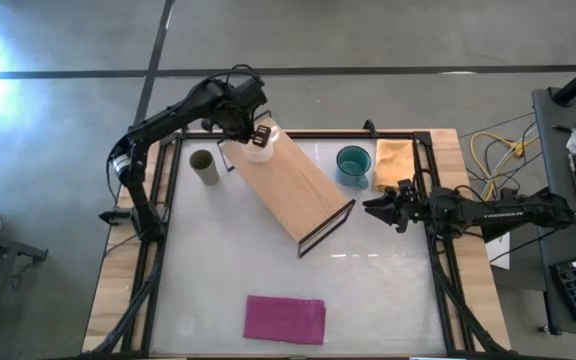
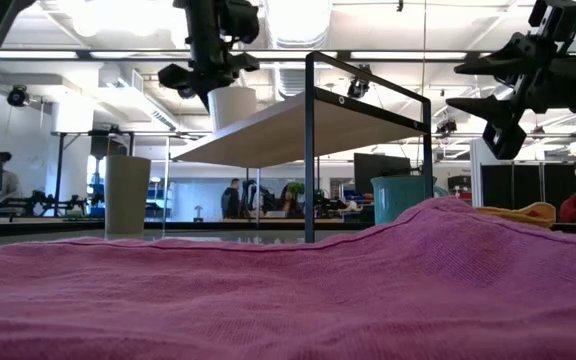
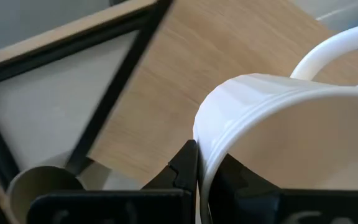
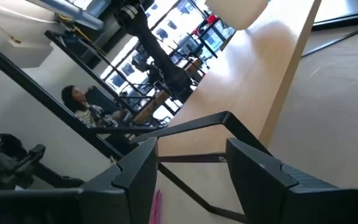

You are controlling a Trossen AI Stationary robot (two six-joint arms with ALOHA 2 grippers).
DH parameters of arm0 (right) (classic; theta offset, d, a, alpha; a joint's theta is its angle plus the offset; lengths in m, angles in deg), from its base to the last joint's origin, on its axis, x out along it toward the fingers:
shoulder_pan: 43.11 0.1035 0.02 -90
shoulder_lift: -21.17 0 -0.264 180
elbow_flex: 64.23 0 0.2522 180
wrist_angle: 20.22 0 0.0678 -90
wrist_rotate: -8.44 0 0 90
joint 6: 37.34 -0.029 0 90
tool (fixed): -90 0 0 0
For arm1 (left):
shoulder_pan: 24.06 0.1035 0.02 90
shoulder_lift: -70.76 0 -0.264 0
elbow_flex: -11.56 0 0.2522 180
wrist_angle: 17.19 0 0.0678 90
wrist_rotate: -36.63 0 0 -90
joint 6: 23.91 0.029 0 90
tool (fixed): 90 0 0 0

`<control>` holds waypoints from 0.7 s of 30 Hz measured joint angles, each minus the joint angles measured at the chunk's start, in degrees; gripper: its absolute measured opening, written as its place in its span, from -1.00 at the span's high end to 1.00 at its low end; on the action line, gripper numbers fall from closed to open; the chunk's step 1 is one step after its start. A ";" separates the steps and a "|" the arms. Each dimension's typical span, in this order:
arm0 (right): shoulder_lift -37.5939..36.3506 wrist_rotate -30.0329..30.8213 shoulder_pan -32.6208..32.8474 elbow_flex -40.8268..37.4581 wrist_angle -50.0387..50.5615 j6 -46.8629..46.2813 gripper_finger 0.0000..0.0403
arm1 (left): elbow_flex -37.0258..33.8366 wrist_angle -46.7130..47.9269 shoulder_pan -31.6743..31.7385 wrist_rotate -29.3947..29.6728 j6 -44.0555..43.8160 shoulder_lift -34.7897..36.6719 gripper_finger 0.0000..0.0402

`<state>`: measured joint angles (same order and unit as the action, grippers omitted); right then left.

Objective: Stack small to large cups/mugs on shelf
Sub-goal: Put the white mug on the shelf

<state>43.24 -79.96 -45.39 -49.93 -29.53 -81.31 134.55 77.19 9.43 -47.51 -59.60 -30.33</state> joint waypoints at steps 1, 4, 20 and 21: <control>0.00 0.00 0.00 0.01 0.02 0.02 0.09 | 0.00 0.02 0.22 0.14 -0.30 0.22 1.00; 0.00 0.00 0.00 0.02 0.00 0.00 0.09 | 0.01 0.27 0.88 0.20 -1.01 0.78 1.00; 0.00 -0.02 0.00 0.01 0.07 0.42 0.09 | -0.11 -2.04 0.66 1.95 -1.47 -0.36 0.88; 0.00 0.00 0.00 0.00 0.07 0.42 0.09 | -0.11 -2.04 0.64 1.59 -1.47 -0.36 0.85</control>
<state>43.24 -79.96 -45.39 -49.93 -29.46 -80.89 134.44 75.15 10.07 -45.92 -61.08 -30.69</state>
